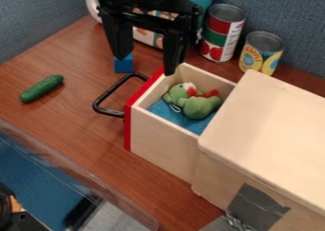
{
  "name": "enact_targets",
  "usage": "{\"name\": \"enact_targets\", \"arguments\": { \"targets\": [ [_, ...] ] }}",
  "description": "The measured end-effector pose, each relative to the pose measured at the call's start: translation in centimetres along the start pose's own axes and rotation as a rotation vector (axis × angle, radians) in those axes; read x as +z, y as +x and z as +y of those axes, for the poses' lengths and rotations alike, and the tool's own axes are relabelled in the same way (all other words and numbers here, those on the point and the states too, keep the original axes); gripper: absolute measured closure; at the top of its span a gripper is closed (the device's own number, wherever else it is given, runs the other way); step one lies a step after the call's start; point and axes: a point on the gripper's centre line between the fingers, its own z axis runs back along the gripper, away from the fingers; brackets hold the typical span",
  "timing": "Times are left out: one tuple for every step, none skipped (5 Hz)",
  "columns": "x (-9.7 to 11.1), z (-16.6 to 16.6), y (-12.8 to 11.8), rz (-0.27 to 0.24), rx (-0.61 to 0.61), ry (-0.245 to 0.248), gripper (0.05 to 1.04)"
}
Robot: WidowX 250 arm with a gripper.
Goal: Take the green doll out of the drawer and put it on top of table
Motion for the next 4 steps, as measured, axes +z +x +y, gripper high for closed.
{"name": "enact_targets", "arguments": {
  "targets": [
    [-0.4,0.0,-0.1,0.017,0.009,0.002,0.083],
    [-1.4,-1.6,0.1,0.008,0.053,-0.013,0.083],
    [-2.5,-3.0,0.6,-0.059,0.202,-0.006,0.083],
    [-3.4,-4.1,1.1,-0.124,0.301,-0.014,0.083]
  ]
}}
